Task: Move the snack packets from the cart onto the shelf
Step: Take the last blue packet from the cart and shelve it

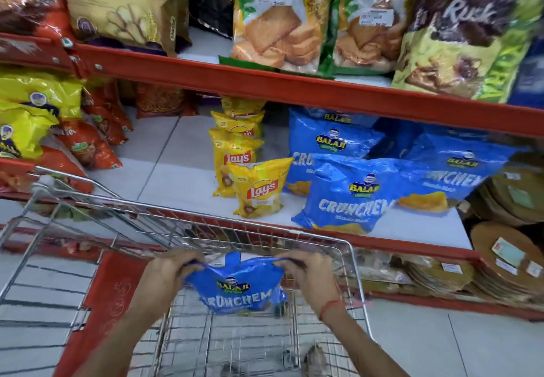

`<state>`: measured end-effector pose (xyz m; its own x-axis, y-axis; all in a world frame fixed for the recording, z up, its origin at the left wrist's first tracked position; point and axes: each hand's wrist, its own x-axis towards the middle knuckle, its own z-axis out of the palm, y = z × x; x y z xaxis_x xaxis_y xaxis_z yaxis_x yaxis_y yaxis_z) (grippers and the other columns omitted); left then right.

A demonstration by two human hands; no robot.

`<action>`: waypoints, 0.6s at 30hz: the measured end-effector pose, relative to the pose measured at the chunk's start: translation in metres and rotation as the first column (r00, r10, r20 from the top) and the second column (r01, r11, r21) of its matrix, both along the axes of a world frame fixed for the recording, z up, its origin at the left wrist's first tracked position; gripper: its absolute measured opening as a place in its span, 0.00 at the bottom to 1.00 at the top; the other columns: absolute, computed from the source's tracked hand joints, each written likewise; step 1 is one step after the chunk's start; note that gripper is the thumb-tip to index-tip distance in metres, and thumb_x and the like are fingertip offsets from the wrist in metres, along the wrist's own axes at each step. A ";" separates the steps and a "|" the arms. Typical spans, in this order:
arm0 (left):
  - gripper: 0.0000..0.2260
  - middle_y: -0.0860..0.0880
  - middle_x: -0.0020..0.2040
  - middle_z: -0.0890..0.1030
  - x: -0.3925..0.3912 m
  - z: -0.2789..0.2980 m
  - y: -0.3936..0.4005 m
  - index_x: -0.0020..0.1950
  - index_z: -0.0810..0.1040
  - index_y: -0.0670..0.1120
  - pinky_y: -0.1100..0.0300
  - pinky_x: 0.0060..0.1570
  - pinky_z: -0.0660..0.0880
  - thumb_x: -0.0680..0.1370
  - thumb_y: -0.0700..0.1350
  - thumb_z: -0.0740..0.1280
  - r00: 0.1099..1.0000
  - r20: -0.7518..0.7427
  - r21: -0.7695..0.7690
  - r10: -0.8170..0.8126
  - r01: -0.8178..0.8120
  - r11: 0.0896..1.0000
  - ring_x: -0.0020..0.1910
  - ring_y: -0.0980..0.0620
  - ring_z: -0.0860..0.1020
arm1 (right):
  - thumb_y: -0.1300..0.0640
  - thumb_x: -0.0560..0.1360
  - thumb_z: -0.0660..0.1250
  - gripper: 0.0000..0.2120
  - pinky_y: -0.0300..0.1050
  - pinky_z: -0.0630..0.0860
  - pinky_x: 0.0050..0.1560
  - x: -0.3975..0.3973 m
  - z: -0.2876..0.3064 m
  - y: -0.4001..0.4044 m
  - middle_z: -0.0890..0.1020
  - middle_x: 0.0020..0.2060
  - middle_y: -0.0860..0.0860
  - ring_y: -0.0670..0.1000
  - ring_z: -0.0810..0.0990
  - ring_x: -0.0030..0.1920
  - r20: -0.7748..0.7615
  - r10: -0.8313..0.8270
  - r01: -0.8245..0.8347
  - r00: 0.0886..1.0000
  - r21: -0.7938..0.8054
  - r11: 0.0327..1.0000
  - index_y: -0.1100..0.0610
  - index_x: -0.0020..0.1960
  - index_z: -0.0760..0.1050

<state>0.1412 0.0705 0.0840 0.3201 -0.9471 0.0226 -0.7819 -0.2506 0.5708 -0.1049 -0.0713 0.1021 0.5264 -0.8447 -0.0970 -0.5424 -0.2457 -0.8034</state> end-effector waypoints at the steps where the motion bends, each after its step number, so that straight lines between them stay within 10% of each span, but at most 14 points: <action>1: 0.11 0.64 0.40 0.80 -0.008 0.012 -0.004 0.42 0.79 0.55 0.77 0.43 0.70 0.71 0.38 0.73 1.000 -0.011 -0.037 -0.021 0.020 0.999 0.42 0.65 0.77 | 0.61 0.72 0.72 0.04 0.25 0.76 0.45 -0.011 0.011 -0.003 0.88 0.40 0.47 0.38 0.82 0.40 0.049 -0.009 0.010 0.999 -0.006 1.000 0.56 0.44 0.85; 4: 0.08 0.65 0.41 0.81 -0.036 0.048 -0.020 0.43 0.79 0.56 0.80 0.43 0.69 0.72 0.42 0.72 0.998 -0.058 -0.138 -0.035 0.027 0.990 0.44 0.69 0.78 | 0.63 0.70 0.74 0.05 0.22 0.74 0.42 -0.047 0.043 -0.016 0.84 0.33 0.33 0.31 0.81 0.39 0.187 -0.081 0.088 0.979 -0.029 0.996 0.54 0.41 0.85; 18: 0.06 0.64 0.41 0.85 -0.198 0.160 -0.130 0.37 0.82 0.61 0.76 0.41 0.77 0.65 0.48 0.72 0.900 -0.425 -0.436 -0.099 -0.108 0.893 0.45 0.66 0.81 | 0.65 0.71 0.73 0.13 0.24 0.76 0.39 -0.206 0.150 -0.099 0.86 0.35 0.39 0.36 0.82 0.37 0.529 -0.222 0.345 0.819 -0.145 0.927 0.47 0.37 0.83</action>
<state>-0.0572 -0.0600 0.2443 0.3996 -0.8679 0.2949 -0.4352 0.1035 0.8944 -0.3112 -0.1708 0.2519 0.1844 -0.9292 0.3202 -0.1603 -0.3499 -0.9230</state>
